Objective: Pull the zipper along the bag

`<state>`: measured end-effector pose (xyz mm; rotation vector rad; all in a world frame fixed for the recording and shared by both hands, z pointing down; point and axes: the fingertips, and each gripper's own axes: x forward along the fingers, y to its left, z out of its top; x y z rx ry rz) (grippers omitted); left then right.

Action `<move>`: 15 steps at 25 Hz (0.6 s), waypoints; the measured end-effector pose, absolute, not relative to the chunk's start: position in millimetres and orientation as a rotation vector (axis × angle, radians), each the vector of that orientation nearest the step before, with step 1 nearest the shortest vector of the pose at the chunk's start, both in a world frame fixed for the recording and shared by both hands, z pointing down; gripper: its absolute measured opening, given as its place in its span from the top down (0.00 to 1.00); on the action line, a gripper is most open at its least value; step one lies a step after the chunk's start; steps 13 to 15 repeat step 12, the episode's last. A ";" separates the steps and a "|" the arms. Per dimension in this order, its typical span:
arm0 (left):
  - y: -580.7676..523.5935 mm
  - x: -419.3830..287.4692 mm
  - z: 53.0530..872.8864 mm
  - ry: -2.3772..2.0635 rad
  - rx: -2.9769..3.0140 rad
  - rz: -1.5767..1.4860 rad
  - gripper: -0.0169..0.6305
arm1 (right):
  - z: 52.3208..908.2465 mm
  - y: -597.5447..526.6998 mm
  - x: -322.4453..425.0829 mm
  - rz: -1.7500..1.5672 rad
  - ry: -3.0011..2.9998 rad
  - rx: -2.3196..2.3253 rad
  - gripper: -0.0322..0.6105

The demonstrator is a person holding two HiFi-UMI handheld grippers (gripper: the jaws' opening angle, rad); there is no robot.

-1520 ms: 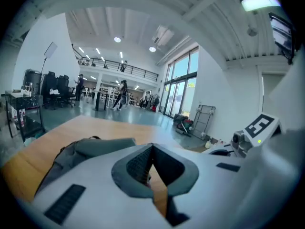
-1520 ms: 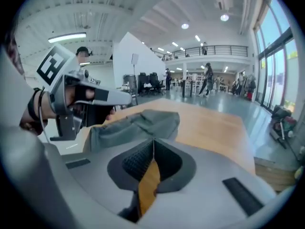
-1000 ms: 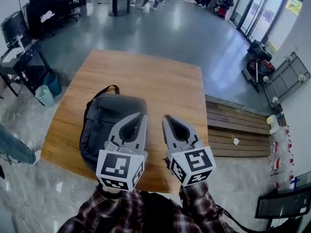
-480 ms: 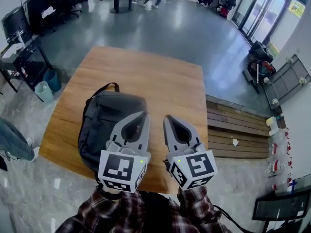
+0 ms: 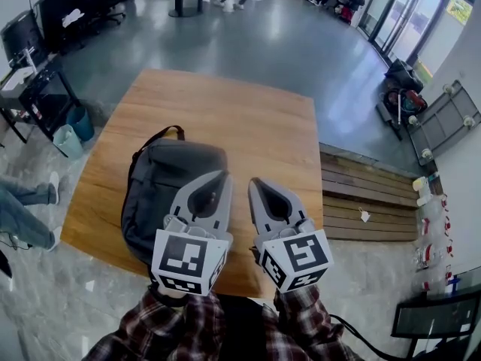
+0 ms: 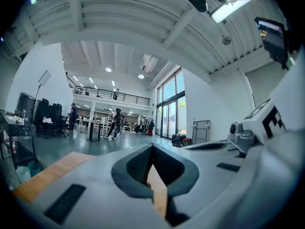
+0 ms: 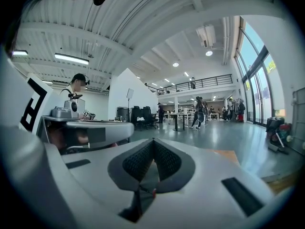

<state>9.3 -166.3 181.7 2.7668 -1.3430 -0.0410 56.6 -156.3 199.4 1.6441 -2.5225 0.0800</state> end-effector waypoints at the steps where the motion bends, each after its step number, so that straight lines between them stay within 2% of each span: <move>1: -166.5 8.3 181.8 -1.342 2.767 -0.040 0.96 | 200.4 -156.4 55.4 0.085 -2.523 1.642 0.94; 15: -166.3 8.1 185.9 -1.331 2.775 -0.026 0.96 | 200.9 -156.4 56.2 0.092 -2.518 1.663 0.94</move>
